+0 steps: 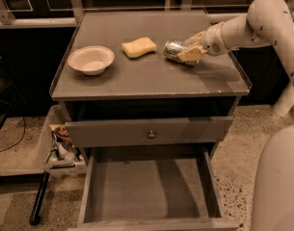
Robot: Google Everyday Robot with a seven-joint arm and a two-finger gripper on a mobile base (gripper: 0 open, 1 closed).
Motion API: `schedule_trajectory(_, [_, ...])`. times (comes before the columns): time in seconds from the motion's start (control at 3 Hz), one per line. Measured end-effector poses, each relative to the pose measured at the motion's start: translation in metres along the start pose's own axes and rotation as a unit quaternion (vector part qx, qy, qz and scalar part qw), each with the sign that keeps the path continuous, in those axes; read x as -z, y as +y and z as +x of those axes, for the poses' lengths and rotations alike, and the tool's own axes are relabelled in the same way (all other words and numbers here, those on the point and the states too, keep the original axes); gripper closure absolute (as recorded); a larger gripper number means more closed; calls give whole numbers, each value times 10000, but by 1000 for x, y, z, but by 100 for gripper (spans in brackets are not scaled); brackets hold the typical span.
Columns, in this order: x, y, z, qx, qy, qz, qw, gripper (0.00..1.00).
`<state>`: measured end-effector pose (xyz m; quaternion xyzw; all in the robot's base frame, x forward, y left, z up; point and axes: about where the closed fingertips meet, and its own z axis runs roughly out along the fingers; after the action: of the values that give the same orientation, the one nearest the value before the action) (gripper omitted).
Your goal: Place 7up can into middle drawer
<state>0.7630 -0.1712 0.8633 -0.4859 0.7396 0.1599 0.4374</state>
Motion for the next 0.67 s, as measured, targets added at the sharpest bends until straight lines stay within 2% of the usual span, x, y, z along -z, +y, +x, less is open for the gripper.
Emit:
schedule_trajectory(0.33, [0, 0, 0, 0, -1, -3, 10000, 100])
schedule_trajectory(0.67, [1, 12, 7, 10, -117, -60, 9999, 100])
